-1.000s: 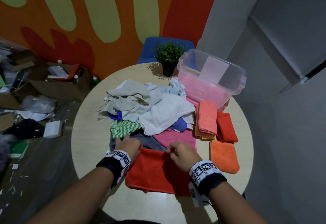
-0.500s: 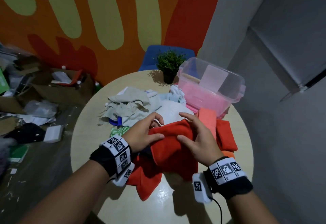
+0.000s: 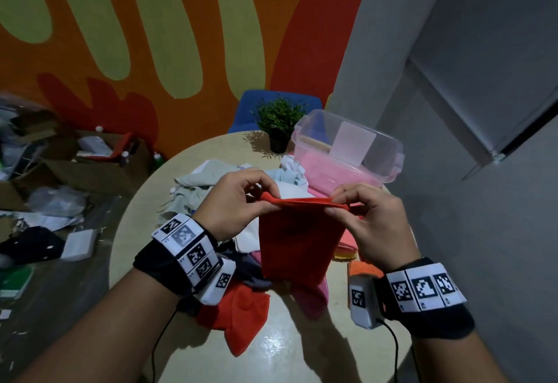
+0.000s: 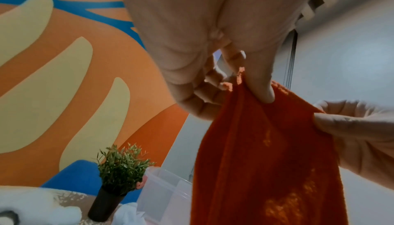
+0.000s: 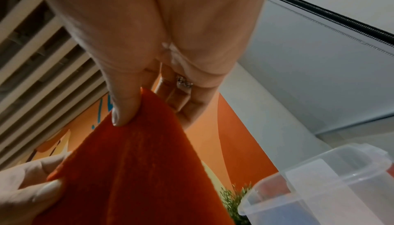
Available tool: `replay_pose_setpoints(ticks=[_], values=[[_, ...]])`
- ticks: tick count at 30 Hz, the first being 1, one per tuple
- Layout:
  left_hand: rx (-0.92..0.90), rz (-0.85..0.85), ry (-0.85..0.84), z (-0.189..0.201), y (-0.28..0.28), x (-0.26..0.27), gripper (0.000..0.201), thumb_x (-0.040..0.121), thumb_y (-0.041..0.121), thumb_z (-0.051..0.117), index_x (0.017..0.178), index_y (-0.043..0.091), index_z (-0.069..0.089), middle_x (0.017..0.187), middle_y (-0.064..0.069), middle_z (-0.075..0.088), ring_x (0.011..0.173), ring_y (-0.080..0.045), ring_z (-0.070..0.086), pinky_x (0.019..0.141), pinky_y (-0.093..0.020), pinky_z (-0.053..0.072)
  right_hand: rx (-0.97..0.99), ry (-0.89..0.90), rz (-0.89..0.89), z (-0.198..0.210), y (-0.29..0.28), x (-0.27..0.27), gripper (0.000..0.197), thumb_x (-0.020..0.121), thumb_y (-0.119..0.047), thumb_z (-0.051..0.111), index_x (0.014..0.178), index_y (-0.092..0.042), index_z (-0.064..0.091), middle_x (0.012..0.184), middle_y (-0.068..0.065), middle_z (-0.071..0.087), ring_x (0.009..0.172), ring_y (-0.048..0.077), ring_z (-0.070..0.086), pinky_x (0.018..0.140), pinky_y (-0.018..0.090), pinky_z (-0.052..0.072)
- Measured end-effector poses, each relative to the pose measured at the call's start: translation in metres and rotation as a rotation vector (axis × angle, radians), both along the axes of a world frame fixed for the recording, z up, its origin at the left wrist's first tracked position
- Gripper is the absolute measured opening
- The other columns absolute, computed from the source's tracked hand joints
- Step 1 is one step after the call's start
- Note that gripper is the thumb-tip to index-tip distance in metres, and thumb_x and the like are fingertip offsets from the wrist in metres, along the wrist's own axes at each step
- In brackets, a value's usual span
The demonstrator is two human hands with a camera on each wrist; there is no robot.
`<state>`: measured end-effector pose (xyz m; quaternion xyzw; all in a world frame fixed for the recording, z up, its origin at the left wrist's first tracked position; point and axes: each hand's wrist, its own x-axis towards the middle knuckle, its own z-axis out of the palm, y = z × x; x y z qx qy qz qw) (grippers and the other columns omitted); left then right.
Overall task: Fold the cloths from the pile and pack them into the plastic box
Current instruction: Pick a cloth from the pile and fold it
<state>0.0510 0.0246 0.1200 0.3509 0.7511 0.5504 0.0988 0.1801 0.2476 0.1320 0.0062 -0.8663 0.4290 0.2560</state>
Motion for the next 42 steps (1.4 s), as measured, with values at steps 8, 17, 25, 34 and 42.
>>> replay_pose_setpoints(ticks=[8,17,25,34,42], values=[[-0.200,-0.025,0.043,0.010,-0.001,0.000,0.008,0.082,0.024,0.080,0.088,0.029,0.080,0.088,0.006,0.076,0.082,-0.017,0.070,0.080,-0.044,0.055,0.186,0.012,0.028,0.019,0.008,-0.004,0.026,0.075,0.007,0.078,0.086,-0.017,0.077,0.095,-0.012,0.071,0.090,0.005,0.069,0.084,0.030,0.058],[-0.169,0.003,0.057,0.017,0.004,0.004,0.015,0.084,0.011,0.078,0.089,0.025,0.080,0.087,0.007,0.075,0.082,-0.007,0.069,0.075,-0.019,0.055,0.359,0.026,-0.052,0.028,0.010,-0.011,0.031,0.072,0.014,0.069,0.083,-0.016,0.071,0.087,-0.006,0.069,0.081,0.007,0.063,0.081,0.021,0.050],[-0.426,0.010,0.174,0.021,0.013,0.005,0.012,0.086,0.017,0.075,0.096,0.023,0.081,0.098,0.012,0.076,0.095,-0.001,0.066,0.089,-0.019,0.050,0.490,-0.030,-0.088,0.029,0.005,-0.012,0.030,0.082,0.007,0.065,0.094,-0.018,0.074,0.095,-0.004,0.067,0.090,0.018,0.064,0.081,0.040,0.054],[-0.001,0.192,0.199,0.028,0.019,0.005,0.012,0.084,0.006,0.077,0.093,0.012,0.080,0.091,0.008,0.074,0.083,0.006,0.067,0.071,-0.008,0.051,0.425,-0.050,-0.188,0.037,0.011,-0.009,0.026,0.078,0.006,0.073,0.086,-0.018,0.077,0.089,-0.006,0.066,0.073,-0.008,0.051,0.075,0.000,0.035],[0.080,0.233,0.191,0.043,0.018,0.003,0.016,0.078,0.006,0.081,0.086,0.020,0.079,0.085,0.015,0.073,0.085,0.000,0.068,0.071,-0.011,0.052,0.252,0.005,-0.295,0.049,0.016,-0.006,0.020,0.071,-0.015,0.086,0.078,-0.026,0.071,0.067,-0.020,0.059,0.063,-0.001,0.056,0.060,0.007,0.038]])
